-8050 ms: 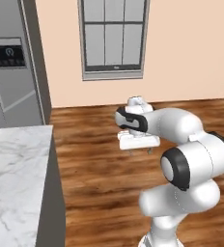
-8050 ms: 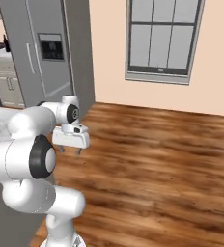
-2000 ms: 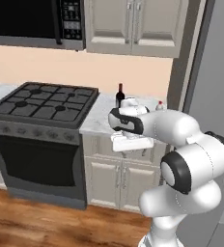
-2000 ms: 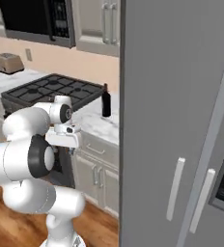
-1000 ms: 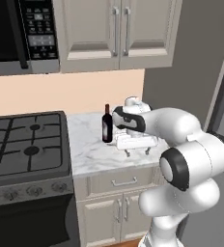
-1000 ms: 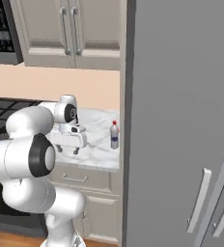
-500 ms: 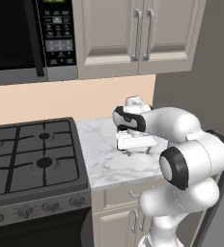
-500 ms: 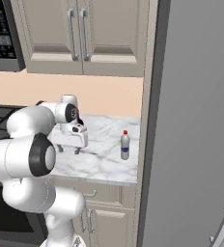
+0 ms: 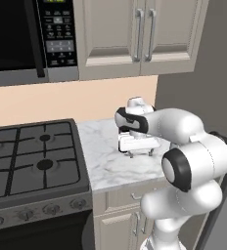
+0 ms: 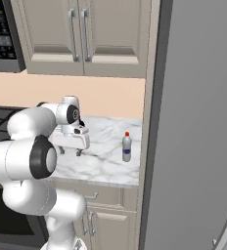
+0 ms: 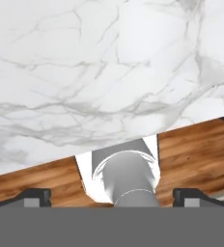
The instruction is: Place the drinks on the dining counter in a tight cluster.
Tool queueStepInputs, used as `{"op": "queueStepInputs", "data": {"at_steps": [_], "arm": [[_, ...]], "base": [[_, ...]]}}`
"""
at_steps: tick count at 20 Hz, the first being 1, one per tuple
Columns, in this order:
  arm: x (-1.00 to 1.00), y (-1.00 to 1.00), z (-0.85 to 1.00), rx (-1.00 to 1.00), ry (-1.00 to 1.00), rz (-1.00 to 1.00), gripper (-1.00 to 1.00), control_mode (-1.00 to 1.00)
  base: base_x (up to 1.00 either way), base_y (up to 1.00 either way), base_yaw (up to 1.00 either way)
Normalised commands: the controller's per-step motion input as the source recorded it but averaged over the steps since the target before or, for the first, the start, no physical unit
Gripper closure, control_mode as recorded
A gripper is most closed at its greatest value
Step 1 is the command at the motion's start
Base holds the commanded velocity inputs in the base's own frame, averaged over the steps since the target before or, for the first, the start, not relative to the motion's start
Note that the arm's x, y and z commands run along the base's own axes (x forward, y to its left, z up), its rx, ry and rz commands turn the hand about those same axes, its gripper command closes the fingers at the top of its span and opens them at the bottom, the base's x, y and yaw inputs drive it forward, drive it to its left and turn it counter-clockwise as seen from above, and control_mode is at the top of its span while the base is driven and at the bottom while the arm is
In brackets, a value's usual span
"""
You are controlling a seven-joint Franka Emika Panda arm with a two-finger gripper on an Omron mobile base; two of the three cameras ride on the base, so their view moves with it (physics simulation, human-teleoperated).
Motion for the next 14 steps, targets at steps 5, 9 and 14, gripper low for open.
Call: {"op": "queueStepInputs", "data": {"at_steps": [5,9,14], "arm": [[0.06,0.01,-0.01,-0.04,0.0,-0.04,-1.0,-1.0],[0.3,0.0,-0.05,-0.16,-0.25,-0.35,-1.0,-1.0],[0.42,-0.06,-0.03,-0.15,-0.08,-0.45,-1.0,-1.0]], "base": [[0.01,0.01,0.0],[0.0,0.0,0.0],[0.0,0.0,0.0]]}}
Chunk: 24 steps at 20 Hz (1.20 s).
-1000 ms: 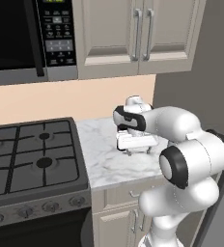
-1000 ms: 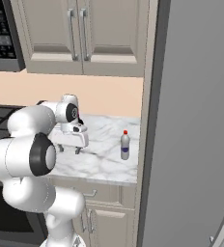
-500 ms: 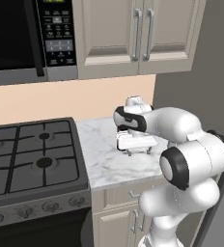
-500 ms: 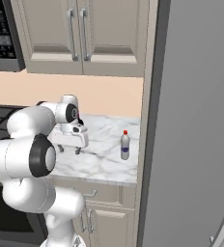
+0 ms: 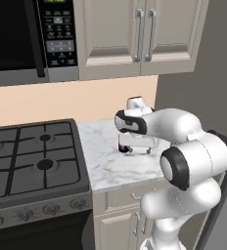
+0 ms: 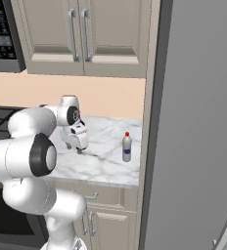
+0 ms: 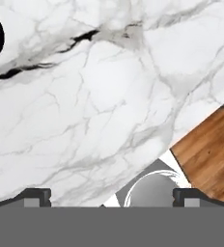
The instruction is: Place the drinks on the dining counter in a tight cluster.
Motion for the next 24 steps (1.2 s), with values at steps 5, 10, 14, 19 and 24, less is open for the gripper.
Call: {"op": "queueStepInputs", "data": {"at_steps": [5,10,14,19,24], "arm": [[0.26,-0.35,0.0,-0.07,0.1,-0.38,-1.0,-1.0],[0.01,-0.4,0.0,-0.08,0.0,-0.07,-1.0,-1.0],[0.01,-0.22,-0.02,-0.15,-0.4,0.05,-1.0,-1.0],[0.03,-0.31,-0.03,-0.06,-0.51,0.13,-1.0,-1.0],[0.27,-0.3,0.01,0.0,-0.11,0.07,-1.0,-1.0]], "base": [[0.0,0.0,0.0],[0.0,0.0,0.0],[0.0,0.0,0.0],[0.0,0.0,0.0],[0.0,0.0,0.0]]}}
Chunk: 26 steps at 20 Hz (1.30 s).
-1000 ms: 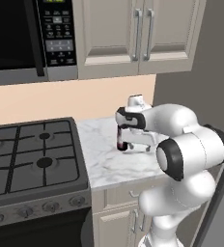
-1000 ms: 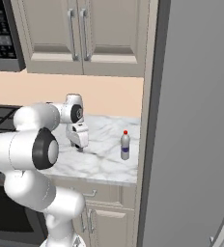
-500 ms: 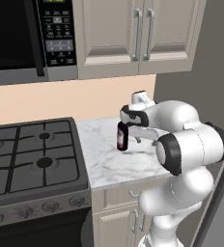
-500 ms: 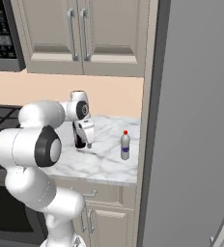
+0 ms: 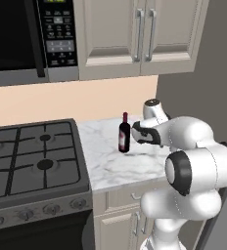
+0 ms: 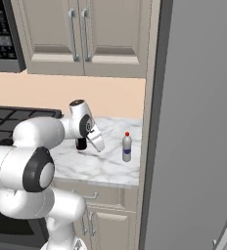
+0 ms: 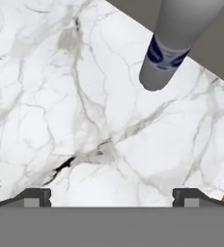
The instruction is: Place the drinks on the dining counter in a tight cluster.
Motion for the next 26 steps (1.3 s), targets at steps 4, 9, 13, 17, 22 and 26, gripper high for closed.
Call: {"op": "queueStepInputs", "data": {"at_steps": [4,9,13,17,22,26], "arm": [[0.27,-0.23,0.0,-0.06,-0.07,0.05,-1.0,-1.0],[0.09,-0.25,0.02,-0.11,-0.03,0.06,-1.0,-1.0],[0.01,-0.32,0.01,-0.09,-0.09,0.04,-1.0,-1.0],[-0.03,-0.24,0.02,-0.03,-0.07,0.0,-1.0,-1.0],[-0.03,-0.1,0.17,0.0,-0.01,0.0,-1.0,-1.0],[0.0,-0.13,0.22,0.0,0.0,0.0,-1.0,-1.0]], "base": [[0.0,0.0,0.0],[0.0,0.0,0.0],[0.0,0.0,0.0],[0.0,0.0,0.0],[0.0,0.0,0.0],[0.0,0.0,0.0]]}}
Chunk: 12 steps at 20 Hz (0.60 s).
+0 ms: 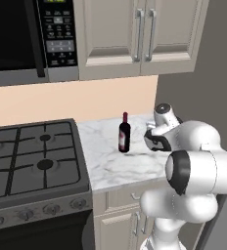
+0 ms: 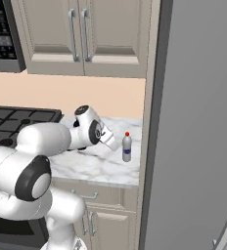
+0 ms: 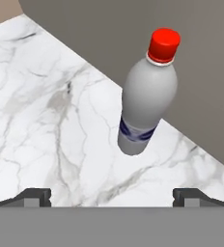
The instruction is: Place the drinks on the dining counter in a tight cluster.
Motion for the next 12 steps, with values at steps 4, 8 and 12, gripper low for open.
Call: {"op": "queueStepInputs", "data": {"at_steps": [4,8,12], "arm": [[0.0,-0.32,0.11,0.0,0.0,0.0,-1.0,-1.0],[0.01,-0.34,0.01,0.0,0.0,0.0,-1.0,-1.0],[0.04,-0.23,0.0,0.0,-0.06,0.0,-1.0,-1.0]], "base": [[0.0,0.0,0.0],[0.0,0.0,0.0],[0.0,0.0,0.0]]}}
